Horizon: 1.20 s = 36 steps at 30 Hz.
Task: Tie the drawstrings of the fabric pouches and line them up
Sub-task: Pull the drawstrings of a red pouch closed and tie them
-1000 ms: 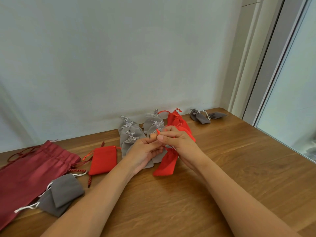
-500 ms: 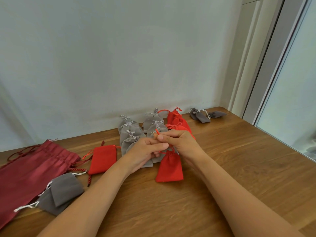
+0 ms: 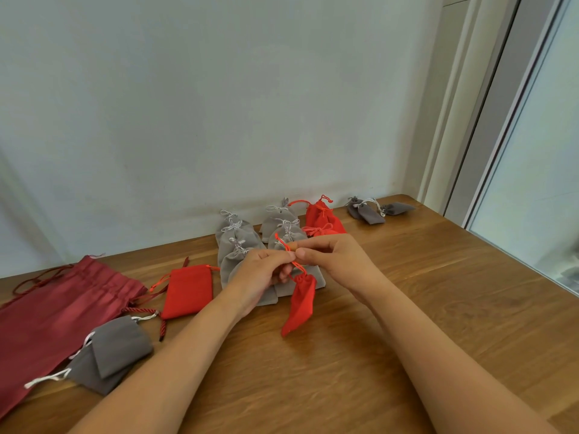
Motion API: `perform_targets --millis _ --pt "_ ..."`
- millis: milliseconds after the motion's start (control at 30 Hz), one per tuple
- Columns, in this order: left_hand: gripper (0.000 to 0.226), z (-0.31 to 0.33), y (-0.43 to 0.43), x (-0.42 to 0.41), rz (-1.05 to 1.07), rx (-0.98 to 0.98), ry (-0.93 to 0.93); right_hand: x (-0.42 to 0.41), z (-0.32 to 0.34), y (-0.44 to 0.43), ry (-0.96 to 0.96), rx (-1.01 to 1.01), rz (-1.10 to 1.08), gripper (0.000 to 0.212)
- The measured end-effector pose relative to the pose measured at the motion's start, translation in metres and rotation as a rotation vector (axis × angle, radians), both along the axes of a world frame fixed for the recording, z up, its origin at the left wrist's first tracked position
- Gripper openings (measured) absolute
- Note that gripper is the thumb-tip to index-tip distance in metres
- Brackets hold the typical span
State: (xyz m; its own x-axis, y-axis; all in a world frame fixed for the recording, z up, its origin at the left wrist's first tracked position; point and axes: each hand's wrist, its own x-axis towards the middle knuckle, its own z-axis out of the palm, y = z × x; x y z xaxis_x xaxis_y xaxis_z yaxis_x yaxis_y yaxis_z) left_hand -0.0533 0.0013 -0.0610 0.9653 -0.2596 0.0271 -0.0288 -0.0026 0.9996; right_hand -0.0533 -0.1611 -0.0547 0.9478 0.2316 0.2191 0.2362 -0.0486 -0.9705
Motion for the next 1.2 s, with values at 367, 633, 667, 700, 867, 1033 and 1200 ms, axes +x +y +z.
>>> perform_targets --millis 367,633,667,700,867,1033,1200 --pt "0.021 0.002 0.004 0.006 0.031 -0.310 0.129 -0.007 0.007 0.006 -0.215 0.028 -0.091 0.026" --pt "0.012 0.001 0.004 0.005 -0.003 -0.311 0.124 -0.006 0.010 -0.001 -0.160 -0.040 -0.109 0.025" --pt "0.012 0.002 0.004 0.004 -0.011 -0.304 0.115 -0.005 0.010 -0.003 -0.132 -0.077 -0.104 0.029" --pt "0.012 0.002 0.004 0.004 -0.019 -0.301 0.105 -0.005 0.009 -0.003 -0.102 -0.110 -0.075 0.033" --pt "0.012 -0.001 0.004 0.004 -0.014 -0.288 0.037 -0.005 0.002 -0.002 -0.093 -0.219 -0.059 0.025" --pt "0.013 -0.006 0.002 0.006 0.184 -0.036 -0.117 -0.001 -0.002 -0.003 -0.046 -0.162 -0.112 0.021" --pt "0.011 -0.006 0.004 0.005 0.115 -0.045 -0.118 0.000 -0.006 -0.003 0.079 -0.044 -0.059 0.013"
